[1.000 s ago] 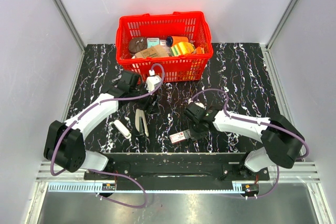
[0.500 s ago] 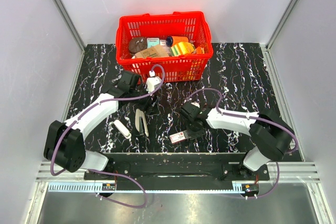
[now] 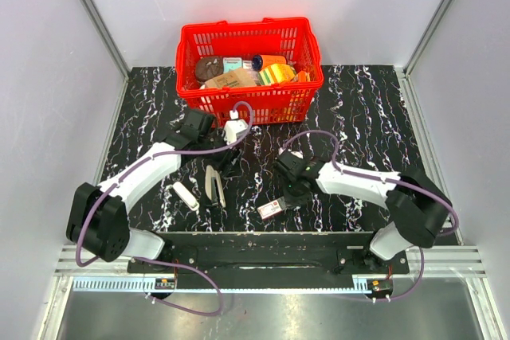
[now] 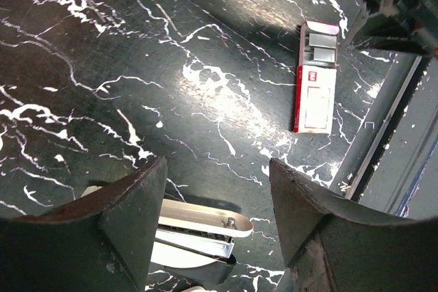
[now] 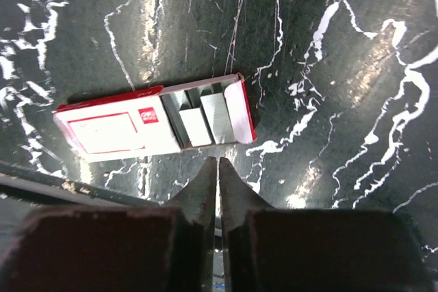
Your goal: Unload the staples from the stapler
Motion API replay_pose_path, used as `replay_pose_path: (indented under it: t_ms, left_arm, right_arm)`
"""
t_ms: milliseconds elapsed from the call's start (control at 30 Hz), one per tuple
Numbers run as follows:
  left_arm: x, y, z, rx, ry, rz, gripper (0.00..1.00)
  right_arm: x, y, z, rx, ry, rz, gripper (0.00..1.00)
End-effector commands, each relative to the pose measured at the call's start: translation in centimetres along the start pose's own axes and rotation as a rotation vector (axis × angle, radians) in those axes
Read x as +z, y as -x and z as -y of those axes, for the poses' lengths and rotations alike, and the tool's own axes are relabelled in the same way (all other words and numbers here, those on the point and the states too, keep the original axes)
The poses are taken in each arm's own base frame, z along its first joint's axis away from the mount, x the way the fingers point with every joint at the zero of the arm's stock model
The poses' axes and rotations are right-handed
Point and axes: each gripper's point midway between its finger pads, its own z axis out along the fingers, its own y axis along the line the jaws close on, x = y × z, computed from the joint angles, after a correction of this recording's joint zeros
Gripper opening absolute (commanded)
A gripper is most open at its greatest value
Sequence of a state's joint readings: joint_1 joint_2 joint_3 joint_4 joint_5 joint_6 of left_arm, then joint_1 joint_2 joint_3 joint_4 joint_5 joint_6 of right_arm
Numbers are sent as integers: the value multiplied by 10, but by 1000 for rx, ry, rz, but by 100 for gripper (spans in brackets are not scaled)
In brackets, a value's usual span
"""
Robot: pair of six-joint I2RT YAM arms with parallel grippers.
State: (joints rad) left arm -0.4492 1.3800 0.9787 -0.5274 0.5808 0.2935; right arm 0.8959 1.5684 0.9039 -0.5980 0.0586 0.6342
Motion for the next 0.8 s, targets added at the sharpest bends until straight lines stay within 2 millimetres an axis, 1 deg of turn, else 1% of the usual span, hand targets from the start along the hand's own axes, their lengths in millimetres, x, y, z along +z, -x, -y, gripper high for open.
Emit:
replay_pose_path:
  t_ms: [0,67,133,200,300,367,500,700,767]
  left_arm:
    - [5,-7,19,123,-59,-24,66]
    - [10,-22,27,175,-77,-75,66]
    - [18,-36,38,239,-93,-126,66]
    - [24,-48,43,292,-95,-169,66]
    - [36,-62,47,343,-90,-219,66]
    - [43,-67,48,372,-82,-244,65]
    - [54,-71,49,422,-73,-259,65]
    - [68,-75,51,488,-67,-272,65]
    - [72,-76,52,501,-65,-280,65]
  right_arm:
    - [-42,33,-7,32,74,126,13]
    - [-50,46,1,79,97,160,23]
    - [-51,55,9,124,130,176,33]
    - [-47,56,13,159,172,168,35]
    - [-33,58,16,193,215,150,35]
    - [-21,53,16,214,243,120,35]
    - [-5,50,14,275,330,105,35]
    - [9,38,19,339,382,67,33]
    - [11,38,18,354,402,68,32]
